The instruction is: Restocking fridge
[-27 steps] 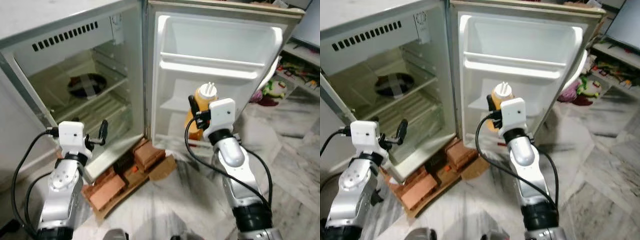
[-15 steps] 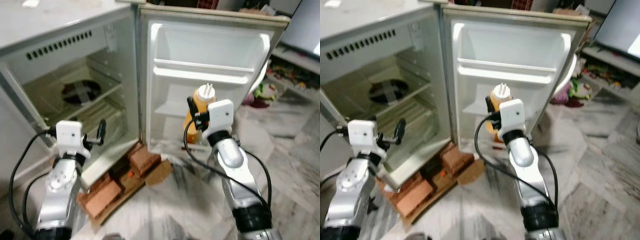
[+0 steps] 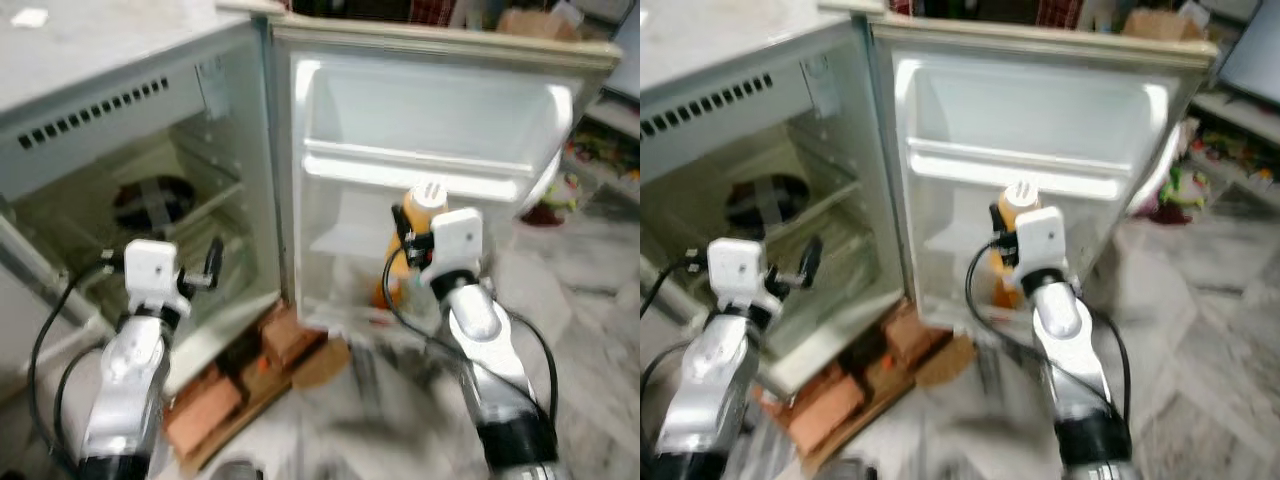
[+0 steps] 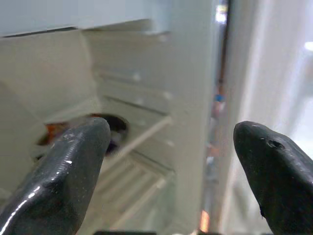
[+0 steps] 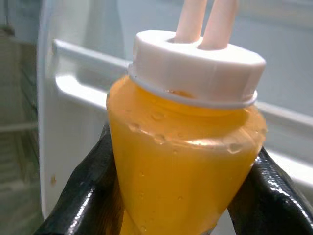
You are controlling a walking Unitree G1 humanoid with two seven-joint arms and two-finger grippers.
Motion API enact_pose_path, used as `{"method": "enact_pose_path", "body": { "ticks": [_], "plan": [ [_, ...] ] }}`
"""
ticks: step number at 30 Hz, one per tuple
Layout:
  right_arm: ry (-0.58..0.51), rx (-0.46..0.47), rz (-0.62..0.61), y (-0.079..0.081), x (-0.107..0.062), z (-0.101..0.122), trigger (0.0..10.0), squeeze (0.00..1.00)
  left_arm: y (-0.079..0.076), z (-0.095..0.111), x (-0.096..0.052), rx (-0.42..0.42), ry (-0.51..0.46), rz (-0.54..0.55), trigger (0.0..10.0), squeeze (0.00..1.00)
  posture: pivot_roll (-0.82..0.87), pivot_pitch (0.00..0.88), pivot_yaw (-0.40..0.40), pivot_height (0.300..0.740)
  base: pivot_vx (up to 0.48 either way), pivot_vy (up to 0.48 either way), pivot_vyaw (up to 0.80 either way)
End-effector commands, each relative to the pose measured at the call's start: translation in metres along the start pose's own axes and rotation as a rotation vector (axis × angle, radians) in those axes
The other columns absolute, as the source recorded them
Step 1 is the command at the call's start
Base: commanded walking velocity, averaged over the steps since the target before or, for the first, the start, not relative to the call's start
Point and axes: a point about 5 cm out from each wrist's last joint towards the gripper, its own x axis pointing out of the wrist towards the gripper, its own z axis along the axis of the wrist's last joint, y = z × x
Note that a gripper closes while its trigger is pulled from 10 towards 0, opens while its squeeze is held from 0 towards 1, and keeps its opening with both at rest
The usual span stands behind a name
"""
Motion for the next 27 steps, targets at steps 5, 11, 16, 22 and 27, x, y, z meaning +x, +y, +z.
{"method": "enact_pose_path", "body": {
  "ticks": [5,11,16,22,27],
  "plan": [
    [-0.018,0.01,0.031,0.007,0.002,0.004,10.0,0.0,0.007,0.0,-0.001,0.004,0.011,0.048,10.0,0.0,0.09,0.1,-0.049,0.74,0.0,0.0,0.0],
    [0.002,0.016,0.019,0.007,-0.002,0.0,10.0,0.0,0.014,-0.01,-0.013,0.017,0.079,0.087,10.0,0.0,0.09,0.098,-0.044,0.74,0.0,0.0,0.0],
    [0.09,0.137,0.003,0.01,-0.012,-0.011,10.0,0.0,0.019,-0.019,-0.036,0.018,0.131,0.087,10.0,0.0,0.09,0.099,-0.042,0.74,0.0,0.0,0.0],
    [0.147,0.193,0.04,0.019,-0.027,-0.02,10.0,0.0,0.022,-0.024,-0.048,0.051,0.171,0.127,10.0,0.0,0.1,0.098,-0.041,0.74,0.0,0.0,0.0],
    [0.141,0.24,0.007,0.016,-0.024,-0.021,10.0,0.0,0.023,-0.025,-0.044,0.046,0.183,0.145,10.0,0.0,0.1,0.09,-0.034,0.74,0.0,0.0,0.0]
  ]
}}
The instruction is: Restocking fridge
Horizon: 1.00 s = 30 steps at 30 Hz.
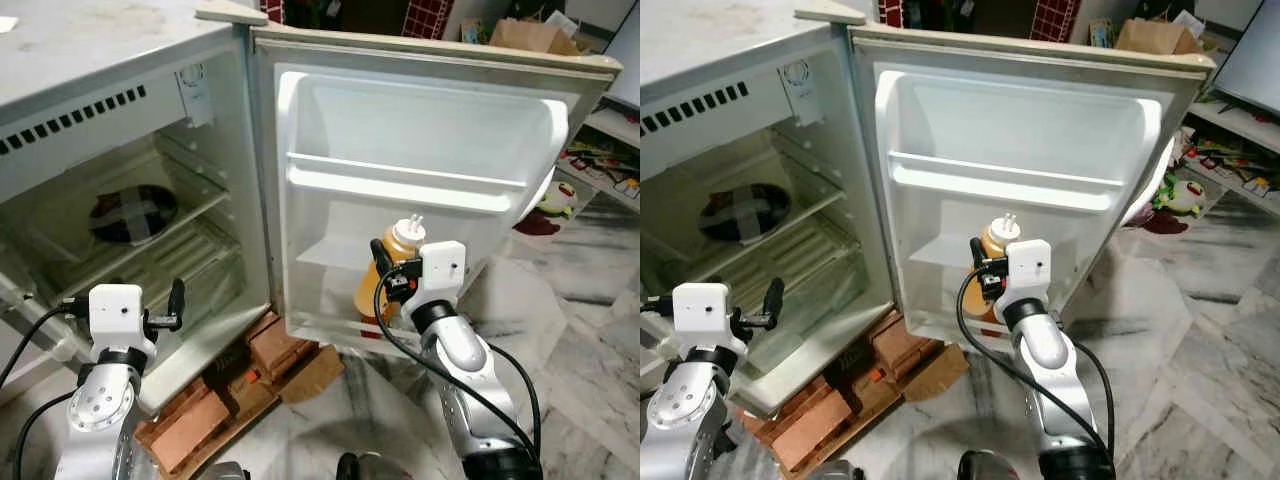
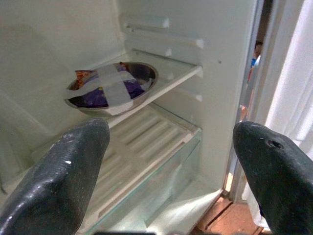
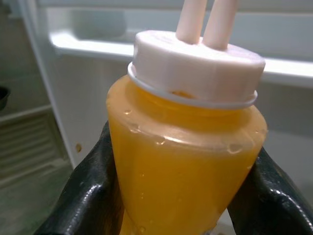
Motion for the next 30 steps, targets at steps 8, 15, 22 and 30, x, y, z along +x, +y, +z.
{"method": "enact_pose_path", "body": {
  "ticks": [8,15,22,30],
  "plan": [
    [-0.024,0.005,-0.031,-0.004,0.001,0.007,10.0,0.0,0.002,0.006,0.005,0.012,-0.004,-0.018,10.0,0.0,0.1,0.088,-0.027,0.74,0.0,0.288,0.0],
    [-0.012,0.009,-0.059,-0.009,0.001,0.005,10.0,0.0,-0.001,0.005,0.006,0.016,-0.004,-0.024,10.0,0.0,0.12,0.059,-0.043,0.74,0.0,0.469,0.0],
    [0.003,0.0,-0.087,-0.016,0.001,0.0,10.0,0.0,0.0,0.001,0.003,0.026,0.0,-0.032,10.0,0.0,0.12,0.036,-0.021,0.74,0.0,0.0,0.0],
    [-0.045,-0.011,-0.083,-0.013,0.011,0.013,10.0,0.0,-0.002,0.007,0.009,0.027,-0.023,-0.028,10.0,0.0,0.11,0.05,-0.012,0.74,0.0,0.0,-0.6]
  ]
}}
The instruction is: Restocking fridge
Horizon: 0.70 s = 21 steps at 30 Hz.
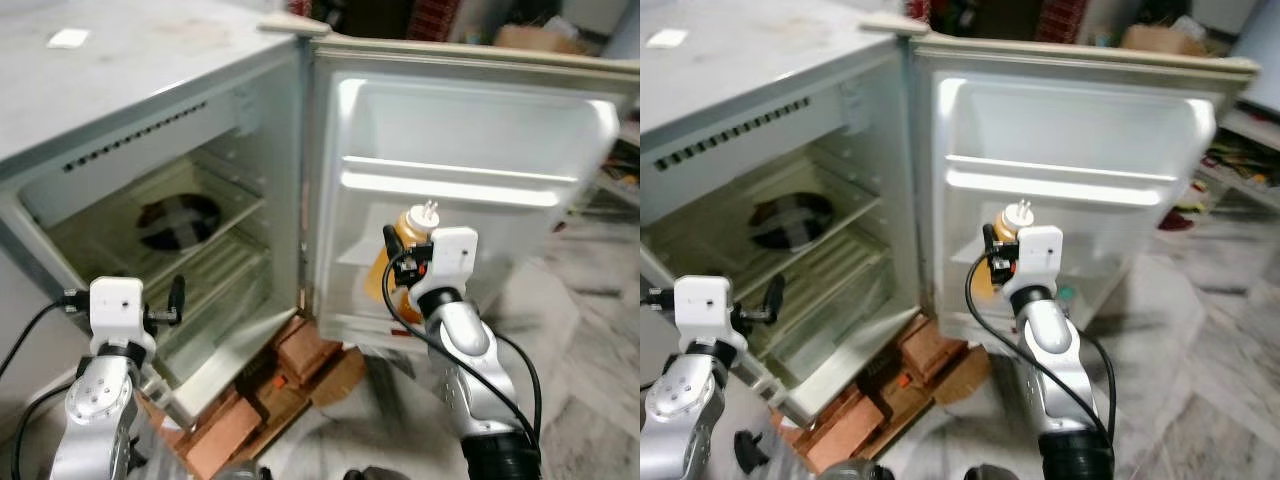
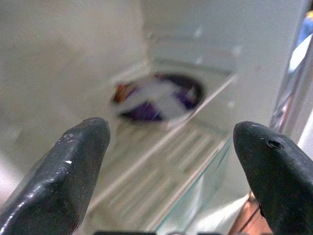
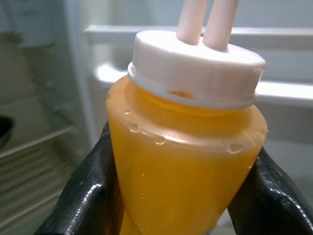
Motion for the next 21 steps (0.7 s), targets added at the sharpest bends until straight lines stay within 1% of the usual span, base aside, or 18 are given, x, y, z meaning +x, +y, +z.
{"method": "enact_pose_path", "body": {
  "ticks": [1,5,6,8,13,19,20,21],
  "plan": [
    [-0.02,-0.015,-0.008,-0.0025,0.0003,0.004,10.0,0.0,-0.0053,0.0013,0.0017,0.008,-0.007,-0.013,10.0,0.0,0.1,0.054,-0.017,0.74,0.0,0.0,-0.8],
    [-0.018,-0.014,-0.009,-0.0031,0.0009,0.0041,10.0,0.0,-0.0082,0.0021,0.0014,0.009,-0.013,-0.023,10.0,0.0,0.1,0.057,-0.023,0.74,0.0,0.0,-0.8],
    [-0.02,-0.015,-0.009,-0.0036,0.0018,0.0046,10.0,0.0,-0.0082,0.0027,0.002,0.005,-0.021,-0.014,10.0,0.0,0.1,0.063,-0.036,0.74,0.0,0.0,-0.65],
    [-0.022,-0.016,-0.009,-0.004,0.0024,0.0047,10.0,0.0,-0.0081,0.0029,0.0023,0.003,-0.024,-0.01,10.0,0.0,0.1,0.063,-0.036,0.74,0.0,0.0,-0.65],
    [-0.04,-0.026,0.03,0.0019,0.0064,0.008,10.0,0.0,-0.0061,0.0035,0.0039,0.016,-0.031,0.001,10.0,0.0,0.1,0.066,-0.044,0.74,0.0,0.0,0.0],
    [-0.044,-0.026,0.036,0.0022,0.0076,0.0087,10.0,0.0,-0.004,0.0035,0.0058,0.024,-0.034,0.017,10.0,0.0,0.1,0.07,-0.043,0.74,0.0,0.0,0.0],
    [-0.043,-0.027,0.039,0.0027,0.0072,0.0083,10.0,0.0,-0.0036,0.0041,0.006,0.035,-0.039,0.022,10.0,0.0,0.1,0.07,-0.043,0.74,0.0,0.0,0.0],
    [-0.04,-0.031,0.042,0.0034,0.0068,0.0075,10.0,0.0,-0.0015,0.0055,0.007,0.075,-0.053,0.042,10.0,0.0,0.1,0.07,-0.043,0.74,0.0,0.0,0.0]
  ]
}}
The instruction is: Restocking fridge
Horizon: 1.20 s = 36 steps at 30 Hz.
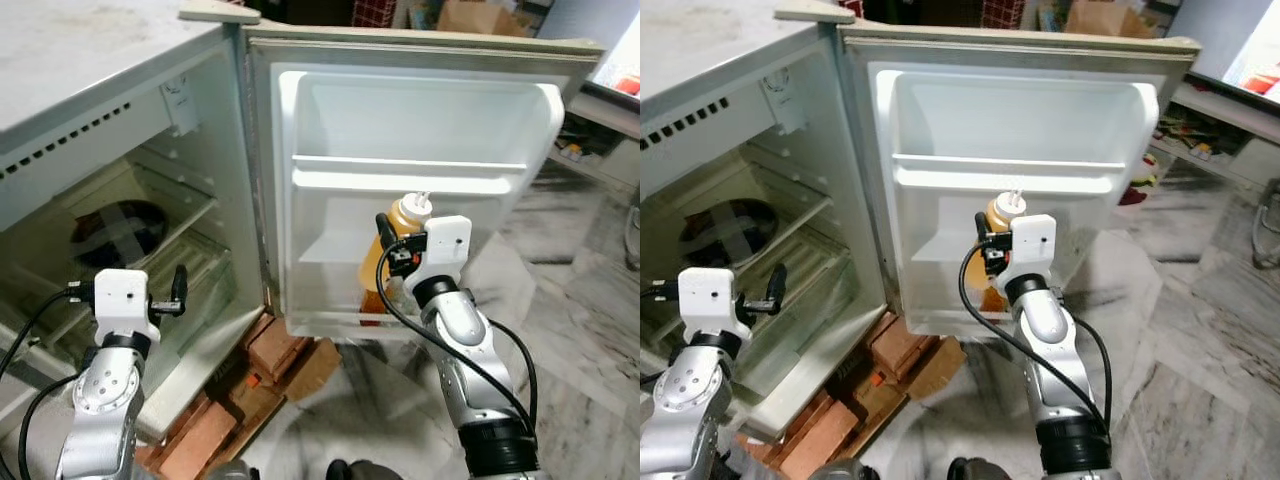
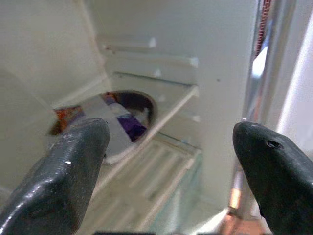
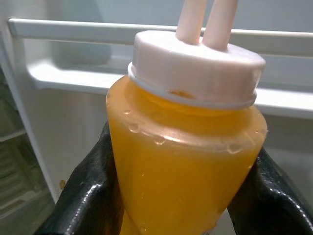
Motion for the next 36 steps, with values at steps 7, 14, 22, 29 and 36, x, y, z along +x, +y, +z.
{"method": "enact_pose_path", "body": {
  "ticks": [7,14,22,29,36],
  "plan": [
    [-0.014,-0.009,0.008,0.0,-0.001,0.001,10.0,0.0,0.01,-0.001,0.006,0.044,0.002,0.052,10.0,0.0,0.1,0.07,-0.045,0.706,0.0,0.0,0.0],
    [-0.026,-0.017,0.016,-0.001,0.002,0.003,10.0,0.0,0.012,-0.002,0.006,0.058,-0.004,0.06,10.0,0.0,0.1,0.067,-0.046,0.666,0.0,0.0,0.0],
    [-0.04,-0.016,0.032,0.002,0.003,0.004,10.0,0.0,0.008,-0.001,0.008,0.064,-0.011,0.047,10.0,0.0,0.1,0.064,-0.042,0.623,0.0,0.0,0.0],
    [-0.044,-0.019,0.035,0.001,0.004,0.005,10.0,0.0,0.008,-0.001,0.01,0.082,-0.017,0.032,10.0,0.0,0.1,0.063,-0.043,0.618,0.0,0.0,0.0],
    [-0.05,-0.022,0.043,0.002,0.006,0.005,10.0,0.0,0.009,0.002,0.011,0.083,-0.044,0.028,10.0,0.0,0.1,0.069,-0.044,0.618,0.099,0.0,0.0]
  ]
}}
